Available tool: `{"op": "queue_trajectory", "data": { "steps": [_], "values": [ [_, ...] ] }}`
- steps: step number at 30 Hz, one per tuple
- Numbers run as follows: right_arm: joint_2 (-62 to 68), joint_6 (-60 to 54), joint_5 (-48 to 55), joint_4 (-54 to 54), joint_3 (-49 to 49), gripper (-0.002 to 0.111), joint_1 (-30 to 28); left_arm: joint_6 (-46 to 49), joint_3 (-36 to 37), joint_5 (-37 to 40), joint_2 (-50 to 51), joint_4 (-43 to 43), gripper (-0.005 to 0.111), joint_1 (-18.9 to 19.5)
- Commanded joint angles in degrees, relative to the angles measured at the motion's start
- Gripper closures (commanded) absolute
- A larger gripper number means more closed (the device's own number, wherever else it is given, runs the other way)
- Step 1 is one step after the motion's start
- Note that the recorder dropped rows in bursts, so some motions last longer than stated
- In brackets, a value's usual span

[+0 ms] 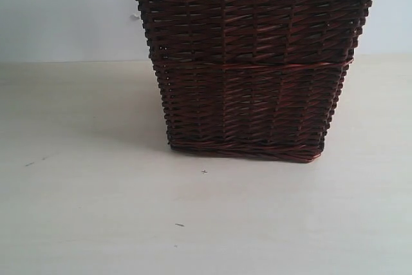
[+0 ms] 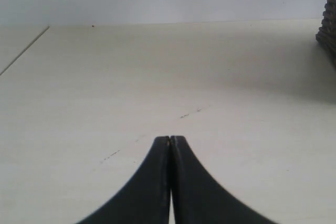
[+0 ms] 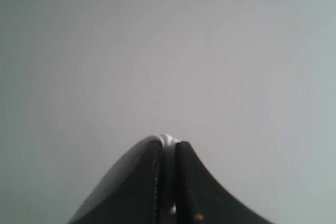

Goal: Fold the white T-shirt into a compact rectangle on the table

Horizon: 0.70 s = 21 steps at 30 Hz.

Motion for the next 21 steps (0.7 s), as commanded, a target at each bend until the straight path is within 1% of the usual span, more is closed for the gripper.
{"op": "queue_trajectory", "data": {
  "steps": [1, 6, 13, 19, 21],
  "values": [
    [-1.09, 1.1, -2.81, 4.7, -2.07, 0.108, -0.08, -0.37, -0.19, -1.02, -0.32, -0.01, 0.107, -0.24],
    [-2.16, 1.1, 2.1, 6.36, -2.31, 0.108, -0.08, -0.37, -0.19, -1.02, -0.32, -0.01, 0.107, -0.24],
    [-2.16, 2.78, 19.75, 6.11, -1.82, 0.108, -0.08, -0.37, -0.19, -1.02, -0.32, -0.01, 0.107, -0.24],
    [-5.63, 3.54, 26.98, 4.22, 4.38, 0.108, -0.08, -0.37, -0.19, -1.02, -0.32, -0.01, 0.107, -0.24],
    [-7.86, 4.87, 30.19, 2.52, 8.31, 0.108, -0.08, -0.37, -0.19, -1.02, -0.32, -0.01, 0.107, -0.24]
  ]
}}
